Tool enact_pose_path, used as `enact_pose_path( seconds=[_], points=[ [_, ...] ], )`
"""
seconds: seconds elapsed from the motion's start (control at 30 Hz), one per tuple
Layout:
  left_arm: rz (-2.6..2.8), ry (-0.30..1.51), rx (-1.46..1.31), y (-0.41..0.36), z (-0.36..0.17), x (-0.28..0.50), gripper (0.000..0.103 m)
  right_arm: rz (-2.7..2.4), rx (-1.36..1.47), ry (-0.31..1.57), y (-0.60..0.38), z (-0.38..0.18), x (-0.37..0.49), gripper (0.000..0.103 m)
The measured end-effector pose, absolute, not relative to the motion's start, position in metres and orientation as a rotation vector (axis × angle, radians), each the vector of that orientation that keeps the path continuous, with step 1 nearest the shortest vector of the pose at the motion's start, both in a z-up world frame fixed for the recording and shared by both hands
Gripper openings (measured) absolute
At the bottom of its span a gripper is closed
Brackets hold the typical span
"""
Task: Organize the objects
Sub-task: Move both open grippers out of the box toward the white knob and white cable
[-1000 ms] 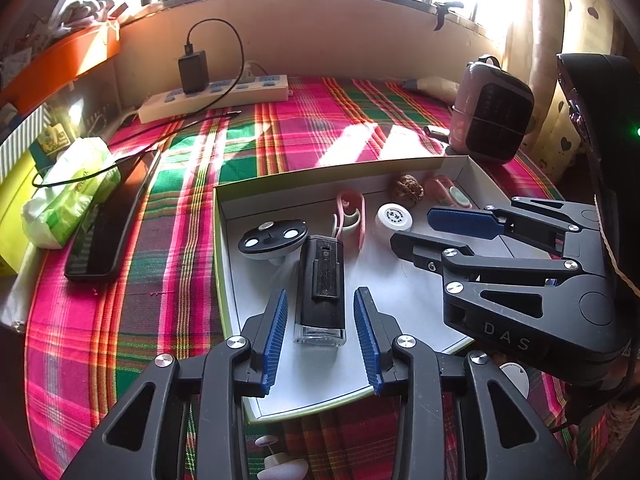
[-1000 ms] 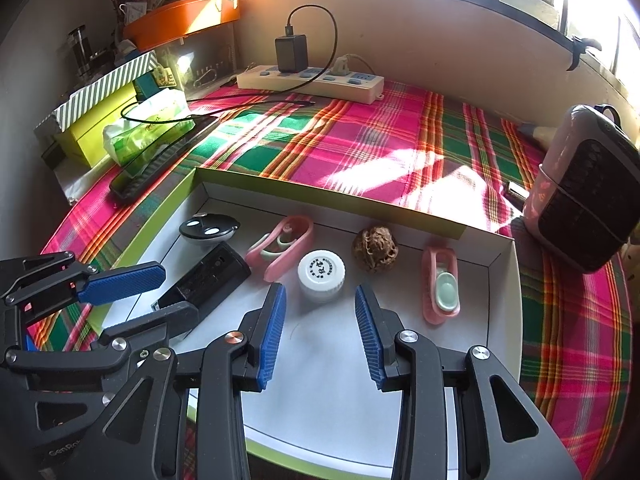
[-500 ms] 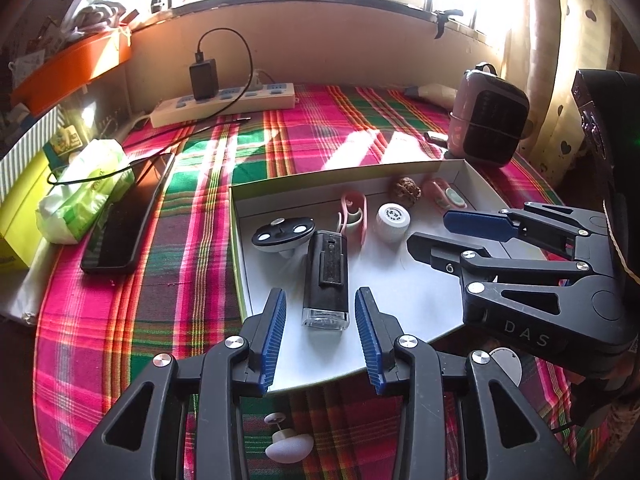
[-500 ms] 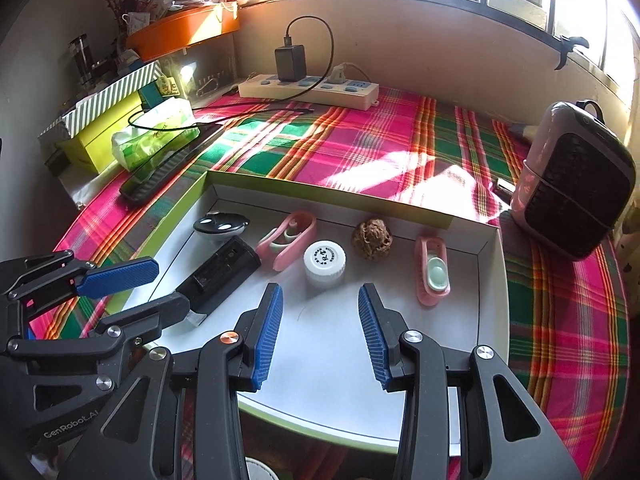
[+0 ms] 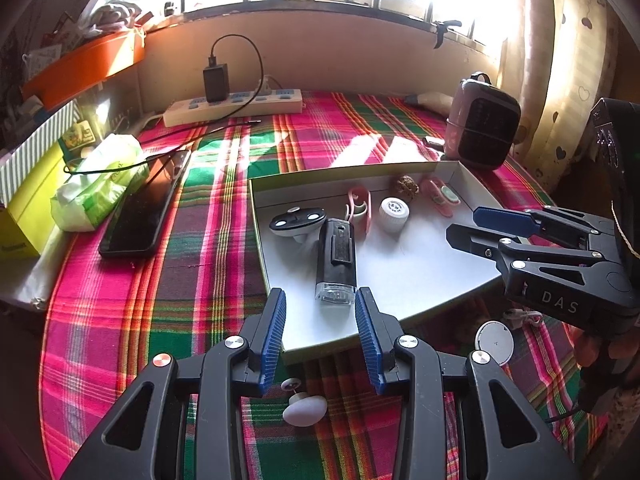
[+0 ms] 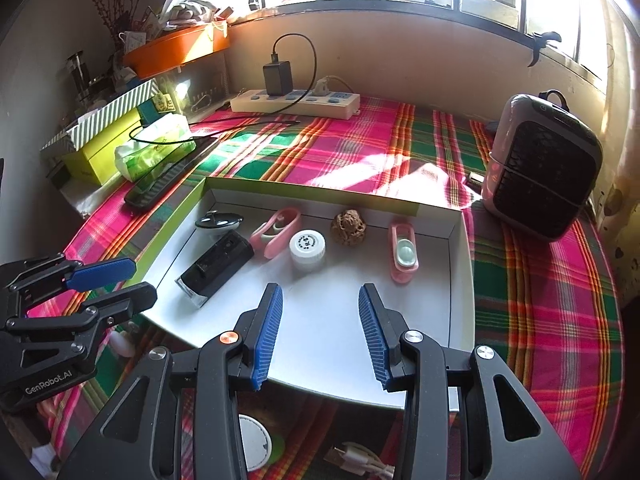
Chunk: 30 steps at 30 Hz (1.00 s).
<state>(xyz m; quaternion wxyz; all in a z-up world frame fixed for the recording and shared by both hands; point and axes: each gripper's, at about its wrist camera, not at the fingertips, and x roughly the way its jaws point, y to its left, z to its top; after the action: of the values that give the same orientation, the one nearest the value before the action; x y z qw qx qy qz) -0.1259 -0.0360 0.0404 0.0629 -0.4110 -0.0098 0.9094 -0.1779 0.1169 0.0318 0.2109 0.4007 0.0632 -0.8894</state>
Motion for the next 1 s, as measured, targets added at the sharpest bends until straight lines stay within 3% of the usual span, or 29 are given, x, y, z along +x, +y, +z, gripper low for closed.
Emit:
enact_pose_path(
  seconds=[0.53,1.0],
  points=[
    [2.759,-0.120,-1.189,-0.060,0.051,-0.100,0.038,-2.539,1.067,0.071,0.158,0.043,-0.150,0.041],
    [2.703,-0.162,-1.236,-0.070,0.033,-0.083,0.041,-2.587,1.083,0.088,0.181,0.031,-0.120,0.042]
  ],
)
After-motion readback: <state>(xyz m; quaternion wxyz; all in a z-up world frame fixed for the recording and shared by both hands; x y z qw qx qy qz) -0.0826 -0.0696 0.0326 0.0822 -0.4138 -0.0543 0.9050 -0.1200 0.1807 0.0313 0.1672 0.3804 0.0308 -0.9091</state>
